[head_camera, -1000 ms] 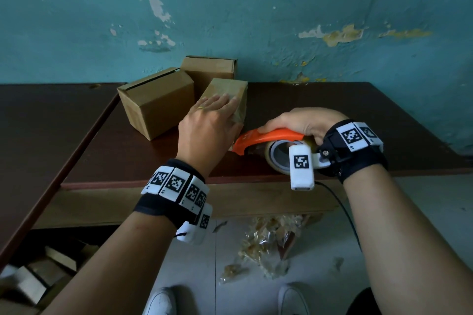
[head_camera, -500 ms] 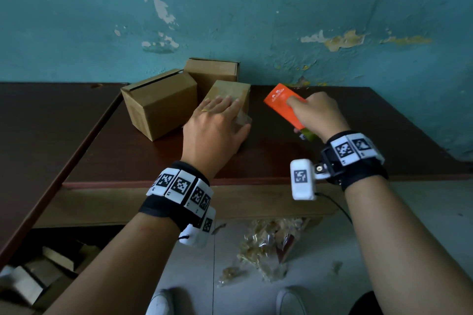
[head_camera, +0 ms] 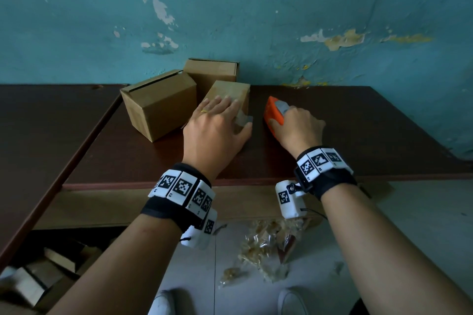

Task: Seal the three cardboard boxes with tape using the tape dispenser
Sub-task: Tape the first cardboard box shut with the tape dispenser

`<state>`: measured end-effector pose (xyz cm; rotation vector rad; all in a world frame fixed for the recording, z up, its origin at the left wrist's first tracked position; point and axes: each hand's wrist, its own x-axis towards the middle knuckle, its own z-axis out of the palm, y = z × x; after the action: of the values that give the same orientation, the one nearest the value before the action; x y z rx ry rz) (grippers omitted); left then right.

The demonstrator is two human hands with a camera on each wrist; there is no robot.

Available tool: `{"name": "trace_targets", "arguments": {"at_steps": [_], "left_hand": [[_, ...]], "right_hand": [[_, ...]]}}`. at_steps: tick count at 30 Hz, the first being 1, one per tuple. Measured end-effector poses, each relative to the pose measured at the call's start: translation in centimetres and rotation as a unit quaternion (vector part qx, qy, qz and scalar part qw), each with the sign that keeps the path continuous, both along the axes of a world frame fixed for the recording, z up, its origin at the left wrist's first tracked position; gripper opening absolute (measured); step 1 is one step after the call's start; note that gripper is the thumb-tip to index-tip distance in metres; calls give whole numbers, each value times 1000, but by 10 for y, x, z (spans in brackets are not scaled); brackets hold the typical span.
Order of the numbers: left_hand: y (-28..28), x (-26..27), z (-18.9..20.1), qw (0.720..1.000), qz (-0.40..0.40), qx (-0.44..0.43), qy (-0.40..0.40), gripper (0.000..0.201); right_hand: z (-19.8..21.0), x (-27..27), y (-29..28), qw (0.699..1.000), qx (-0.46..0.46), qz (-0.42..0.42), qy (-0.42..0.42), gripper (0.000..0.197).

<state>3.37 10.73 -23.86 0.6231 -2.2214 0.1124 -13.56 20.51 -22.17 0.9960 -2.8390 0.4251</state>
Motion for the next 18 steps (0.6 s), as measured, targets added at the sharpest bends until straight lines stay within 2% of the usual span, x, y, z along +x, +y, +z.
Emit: {"name": "trace_targets", "arguments": {"at_steps": [3, 5, 7, 9, 10, 12, 13, 15, 16, 18], "left_hand": [[2, -1, 1, 1000, 5, 0, 7, 48], [3, -1, 2, 1000, 8, -1, 8, 48], [3, -1, 2, 1000, 12, 0, 5, 48], [4, -2, 1, 1000, 16, 2, 5, 49], [4, -2, 1, 1000, 17, 2, 5, 49], [4, -3, 1, 1000, 16, 1, 6, 49], [4, -3, 1, 1000, 14, 3, 8, 50], [5, -3, 2, 1000, 10, 6, 9, 49], [5, -2, 2, 1000, 7, 5, 9, 48], [4, -2, 2, 1000, 1, 3, 8, 44]], "right_hand": [[-1, -2, 1, 999, -31, -5, -14, 56], [5, 1, 3, 997, -68, -3, 26, 56], [12, 5, 5, 987, -139, 17, 82, 46], [18, 9, 6, 971, -219, 56, 76, 33], [22, 12, 7, 968, -238, 73, 34, 31], [29, 19, 7, 955, -241, 109, -133, 36], [31, 24, 7, 933, -240, 125, -236, 38], [33, 33, 7, 863, -248, 148, -415, 37], [33, 35, 7, 831, -250, 159, -471, 34], [29, 37, 8, 787, -253, 183, -532, 26]]}}
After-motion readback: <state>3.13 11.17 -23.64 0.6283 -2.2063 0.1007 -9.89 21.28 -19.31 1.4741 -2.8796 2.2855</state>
